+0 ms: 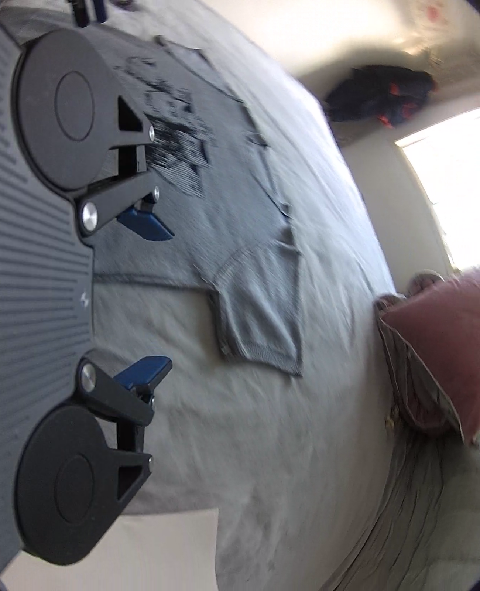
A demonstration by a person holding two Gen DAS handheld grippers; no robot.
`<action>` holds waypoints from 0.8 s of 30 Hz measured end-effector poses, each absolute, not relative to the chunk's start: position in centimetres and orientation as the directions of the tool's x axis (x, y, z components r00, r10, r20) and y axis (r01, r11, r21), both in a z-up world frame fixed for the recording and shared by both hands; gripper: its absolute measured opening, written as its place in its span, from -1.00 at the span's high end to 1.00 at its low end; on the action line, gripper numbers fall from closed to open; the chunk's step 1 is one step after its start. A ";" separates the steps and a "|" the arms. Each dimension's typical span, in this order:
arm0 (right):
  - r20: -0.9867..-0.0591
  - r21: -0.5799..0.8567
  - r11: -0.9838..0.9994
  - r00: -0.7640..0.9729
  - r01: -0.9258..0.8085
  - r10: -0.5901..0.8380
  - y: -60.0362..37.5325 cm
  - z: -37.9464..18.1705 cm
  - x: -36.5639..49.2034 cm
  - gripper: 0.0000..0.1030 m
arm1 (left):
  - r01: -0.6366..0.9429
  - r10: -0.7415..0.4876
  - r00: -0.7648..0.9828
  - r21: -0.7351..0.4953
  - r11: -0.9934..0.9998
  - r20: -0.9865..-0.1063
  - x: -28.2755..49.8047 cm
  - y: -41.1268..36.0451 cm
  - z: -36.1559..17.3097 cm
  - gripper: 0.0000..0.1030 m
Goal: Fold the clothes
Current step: 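Lay the sweater flat on the bed and open both grippers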
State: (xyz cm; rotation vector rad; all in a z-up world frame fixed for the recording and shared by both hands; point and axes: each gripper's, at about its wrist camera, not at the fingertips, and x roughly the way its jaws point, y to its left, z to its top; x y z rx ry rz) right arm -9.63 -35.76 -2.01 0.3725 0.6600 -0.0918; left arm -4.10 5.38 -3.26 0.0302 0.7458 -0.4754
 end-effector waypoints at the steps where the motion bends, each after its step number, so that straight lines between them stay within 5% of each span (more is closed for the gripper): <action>1: -0.611 0.317 0.924 0.791 0.215 0.026 -36.2 -2.0 -9.4 -0.41 | 0.428 -0.407 0.632 -0.142 0.893 -0.659 -3.8 4.7 -3.1 -0.40; 24: -0.616 0.528 0.769 0.786 0.359 0.056 -41.6 -5.5 -1.8 -0.41 | 0.483 -0.410 0.602 -0.097 0.870 -0.685 6.0 -9.6 -5.2 -0.43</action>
